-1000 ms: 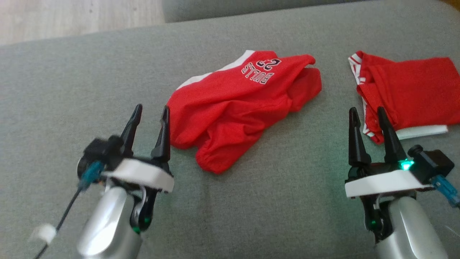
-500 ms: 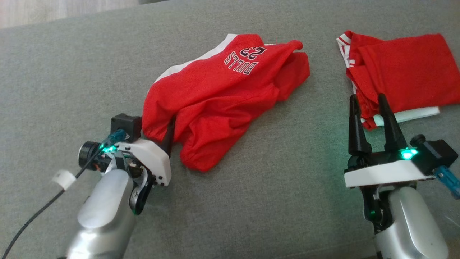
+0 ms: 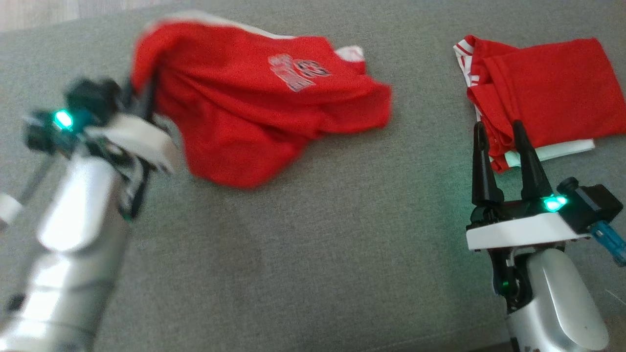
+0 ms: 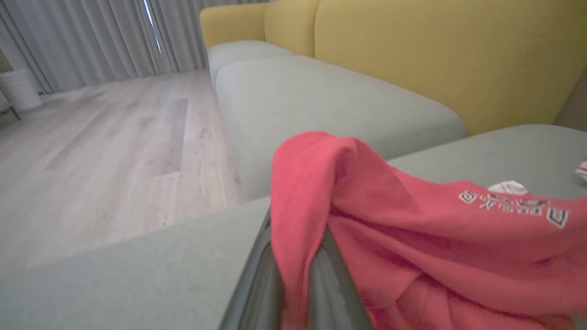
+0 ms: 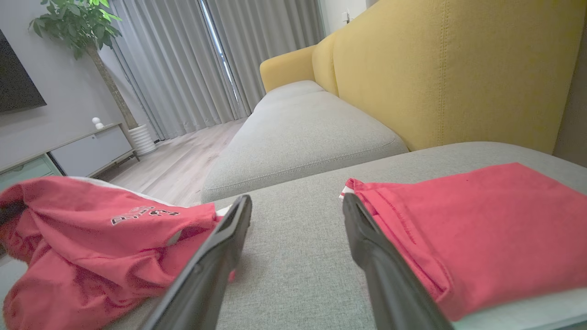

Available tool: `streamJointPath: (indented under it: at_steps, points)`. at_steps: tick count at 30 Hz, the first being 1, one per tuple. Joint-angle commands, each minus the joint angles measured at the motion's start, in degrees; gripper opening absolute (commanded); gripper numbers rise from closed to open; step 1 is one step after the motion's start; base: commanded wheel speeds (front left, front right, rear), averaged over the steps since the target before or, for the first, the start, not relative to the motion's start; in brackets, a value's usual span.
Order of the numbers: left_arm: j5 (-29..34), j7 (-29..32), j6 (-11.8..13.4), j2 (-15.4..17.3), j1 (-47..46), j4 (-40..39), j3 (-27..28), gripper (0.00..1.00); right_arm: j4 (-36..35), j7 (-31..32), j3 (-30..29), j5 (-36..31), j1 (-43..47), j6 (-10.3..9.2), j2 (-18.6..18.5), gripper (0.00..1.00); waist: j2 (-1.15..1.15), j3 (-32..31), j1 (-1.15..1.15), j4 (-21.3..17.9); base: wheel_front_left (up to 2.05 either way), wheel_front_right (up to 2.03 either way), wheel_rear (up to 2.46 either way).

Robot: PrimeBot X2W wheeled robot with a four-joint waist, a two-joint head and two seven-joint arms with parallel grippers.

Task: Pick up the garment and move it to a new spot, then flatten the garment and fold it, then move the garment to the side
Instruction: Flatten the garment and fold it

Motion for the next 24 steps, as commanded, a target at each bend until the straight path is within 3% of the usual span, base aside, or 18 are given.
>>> streamJointPath:
  at_steps: [1,11,12,13,14,24]
  points:
    - [0.48,-0.18,0.12,3.22,-4.51,-1.9,2.73,0.0,-1.92,-0.53,1.49,0.35,-2.08,-0.04,0.01,1.0,0.0,0.31,0.0,-0.28,0.0,0.0,0.0]
    - [0.55,2.04,-0.88,9.32,-16.6,9.78,4.96,0.0,-1.86,-0.53,3.78,1.1,-3.97,-0.04,0.01,1.0,0.0,2.74,0.0,-2.31,0.0,0.0,0.0]
    - [0.63,1.41,-0.89,9.51,-17.2,11.15,4.98,0.11,-1.82,-0.53,3.93,1.2,-4.06,-0.04,0.01,1.0,0.0,2.9,0.0,-2.37,0.0,0.0,0.0]
    - [0.65,0.64,-0.87,9.64,-17.66,12.44,5.03,0.69,-1.78,-0.53,4.06,1.28,-4.1,-0.04,0.01,1.0,0.0,3.01,0.0,-2.38,0.0,0.0,0.0]
    - [0.64,-0.26,-0.72,9.66,-18.02,13.55,5.14,1.0,-1.72,-0.53,4.17,1.32,-4.11,-0.04,0.01,1.0,0.0,3.05,0.0,-2.32,0.0,0.0,0.0]
    - [0.09,-9.57,-1.9,6.05,-16.48,17.15,3.89,1.0,-1.06,-0.53,2.81,-0.24,-3.6,-0.04,0.01,1.0,0.0,0.88,0.0,1.79,0.0,0.0,0.0]
